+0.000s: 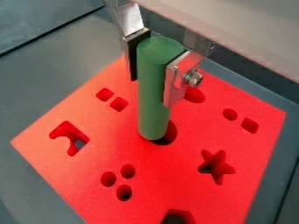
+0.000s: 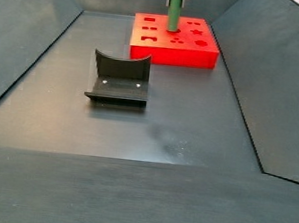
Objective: Pick up the round object. Move up. Place the round object on the fixture. Regrasp the round object. Move to above the board. Insert the round object.
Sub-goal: Insert the round object.
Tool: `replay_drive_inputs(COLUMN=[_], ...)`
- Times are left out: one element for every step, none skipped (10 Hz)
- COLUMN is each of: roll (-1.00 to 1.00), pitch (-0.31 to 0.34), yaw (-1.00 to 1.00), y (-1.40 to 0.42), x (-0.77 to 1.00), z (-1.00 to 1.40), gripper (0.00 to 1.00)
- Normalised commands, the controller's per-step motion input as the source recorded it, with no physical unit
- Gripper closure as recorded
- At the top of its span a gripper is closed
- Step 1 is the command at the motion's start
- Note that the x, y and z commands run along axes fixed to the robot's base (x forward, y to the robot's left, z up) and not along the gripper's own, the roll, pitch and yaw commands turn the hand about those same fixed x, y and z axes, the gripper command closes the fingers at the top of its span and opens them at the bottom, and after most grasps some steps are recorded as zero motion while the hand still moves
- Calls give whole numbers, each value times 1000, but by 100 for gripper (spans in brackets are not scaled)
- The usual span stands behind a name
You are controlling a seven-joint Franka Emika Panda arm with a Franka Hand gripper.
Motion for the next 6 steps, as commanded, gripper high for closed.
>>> replay_drive_inputs(roll=[0, 0, 0, 0, 0, 0], pitch=[-19, -4, -47, -57, -54, -93], yaw=[-17, 0, 0, 0, 0, 0], y=[0, -86, -31, -63, -74, -11], x=[-149, 0, 0, 0, 0, 0], z=[0, 0, -66, -60, -74, -131], gripper=[100, 100, 100, 100, 100, 100])
